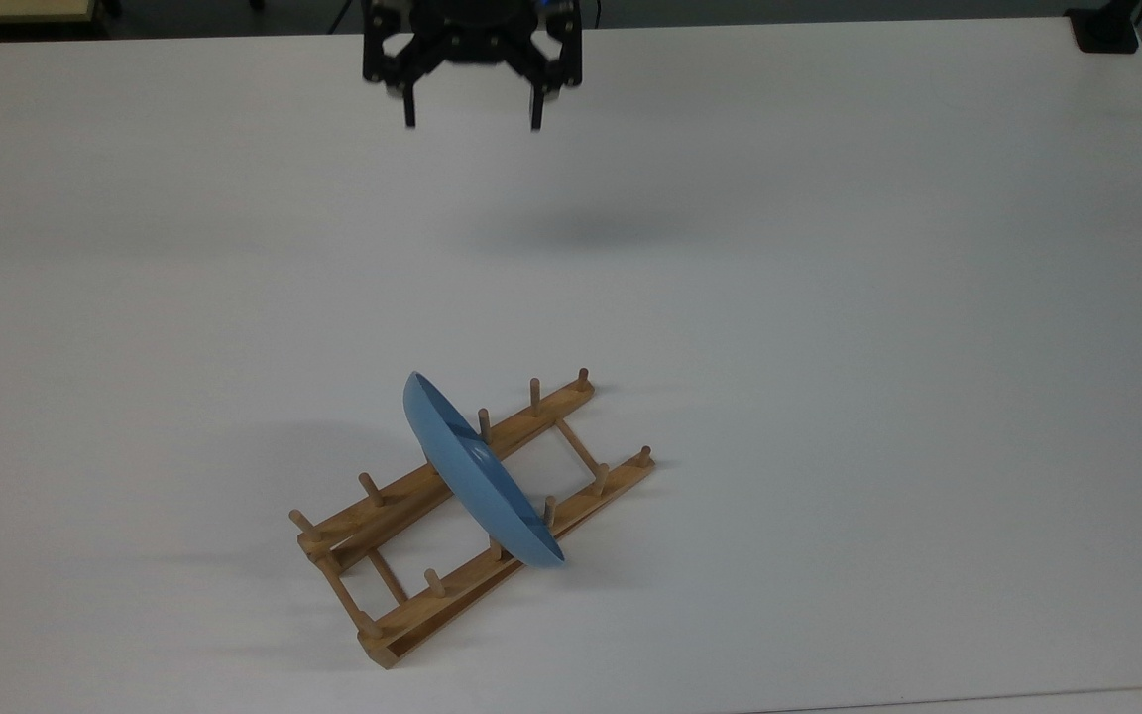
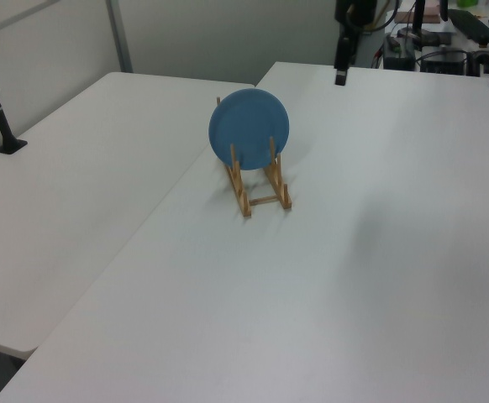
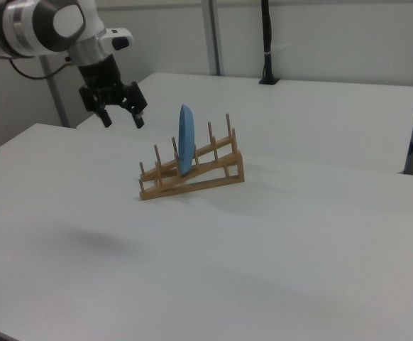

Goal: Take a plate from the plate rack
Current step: 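Lower the open gripper over the rim of the blue plate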

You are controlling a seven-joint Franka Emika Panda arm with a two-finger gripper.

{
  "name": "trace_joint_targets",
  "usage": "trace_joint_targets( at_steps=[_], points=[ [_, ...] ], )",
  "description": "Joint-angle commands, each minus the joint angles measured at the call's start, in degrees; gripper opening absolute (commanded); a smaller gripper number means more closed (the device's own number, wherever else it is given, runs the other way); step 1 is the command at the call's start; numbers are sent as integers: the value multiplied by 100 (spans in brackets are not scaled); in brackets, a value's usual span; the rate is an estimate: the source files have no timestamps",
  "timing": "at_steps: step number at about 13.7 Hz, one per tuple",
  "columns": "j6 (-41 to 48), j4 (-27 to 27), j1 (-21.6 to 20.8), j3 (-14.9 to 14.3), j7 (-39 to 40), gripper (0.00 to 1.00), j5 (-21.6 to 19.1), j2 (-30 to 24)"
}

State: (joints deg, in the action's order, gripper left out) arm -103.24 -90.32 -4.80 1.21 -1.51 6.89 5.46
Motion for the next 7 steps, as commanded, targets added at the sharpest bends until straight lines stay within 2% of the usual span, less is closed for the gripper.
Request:
trace_joint_targets(
  at_steps=[1,2,5,7],
  points=[
    [-871,32,-83,-42,-252,100,400,437],
    [-1143,32,-117,-42,-480,100,549,587],
    [-1864,32,-206,-42,-1428,84,1190,974],
    [-2313,32,-232,-42,-2262,60,1734,1237]
  ],
)
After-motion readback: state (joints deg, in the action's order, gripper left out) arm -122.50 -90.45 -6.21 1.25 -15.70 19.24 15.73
